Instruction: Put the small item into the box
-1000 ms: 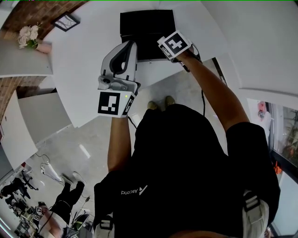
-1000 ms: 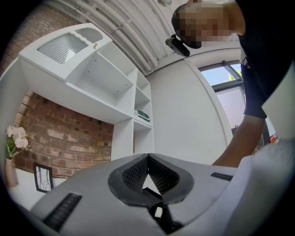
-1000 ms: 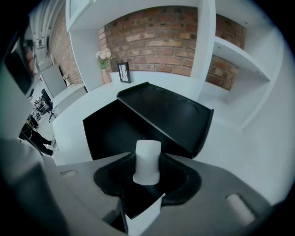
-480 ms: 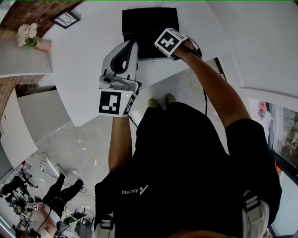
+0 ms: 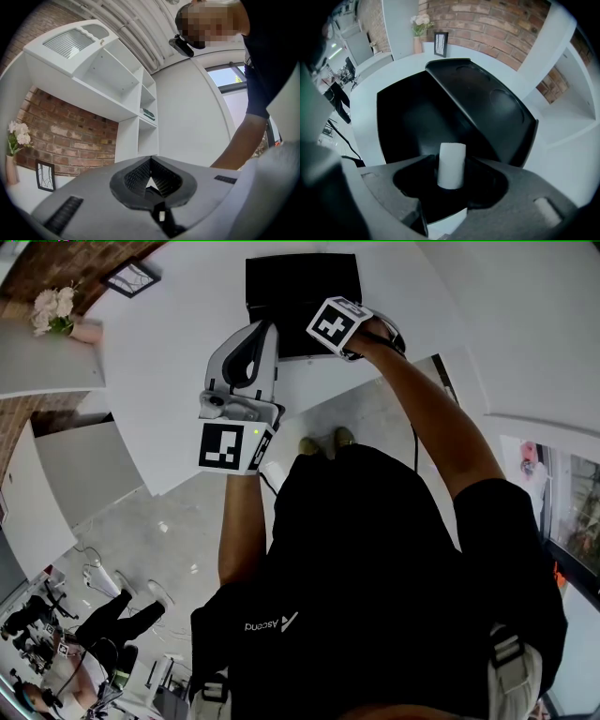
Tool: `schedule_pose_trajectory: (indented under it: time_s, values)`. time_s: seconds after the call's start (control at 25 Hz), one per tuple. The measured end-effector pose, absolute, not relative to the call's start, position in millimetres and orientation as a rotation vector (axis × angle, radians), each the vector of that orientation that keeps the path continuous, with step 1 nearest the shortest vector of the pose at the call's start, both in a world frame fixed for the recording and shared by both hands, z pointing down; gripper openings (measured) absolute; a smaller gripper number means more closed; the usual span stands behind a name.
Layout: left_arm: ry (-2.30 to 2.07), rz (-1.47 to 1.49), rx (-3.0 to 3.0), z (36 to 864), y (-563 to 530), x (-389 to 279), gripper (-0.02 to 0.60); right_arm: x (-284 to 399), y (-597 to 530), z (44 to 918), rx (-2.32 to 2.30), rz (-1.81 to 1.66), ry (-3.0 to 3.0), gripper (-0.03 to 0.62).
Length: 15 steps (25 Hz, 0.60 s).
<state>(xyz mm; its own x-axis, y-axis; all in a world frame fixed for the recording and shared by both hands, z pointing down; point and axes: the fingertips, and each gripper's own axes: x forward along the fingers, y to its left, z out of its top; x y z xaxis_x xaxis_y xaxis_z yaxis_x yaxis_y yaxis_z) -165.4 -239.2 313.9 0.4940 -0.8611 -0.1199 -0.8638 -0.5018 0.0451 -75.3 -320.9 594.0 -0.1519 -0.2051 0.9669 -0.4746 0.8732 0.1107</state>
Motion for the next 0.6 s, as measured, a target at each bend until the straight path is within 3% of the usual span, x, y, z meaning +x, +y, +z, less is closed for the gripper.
schedule_pose_trajectory:
  time_s: [0.6]
  values:
    - [1.538,0.178,-2.718,316,-237,-159,-0.002,-80,-313,565,0.549,0.290,-1.869,0.222]
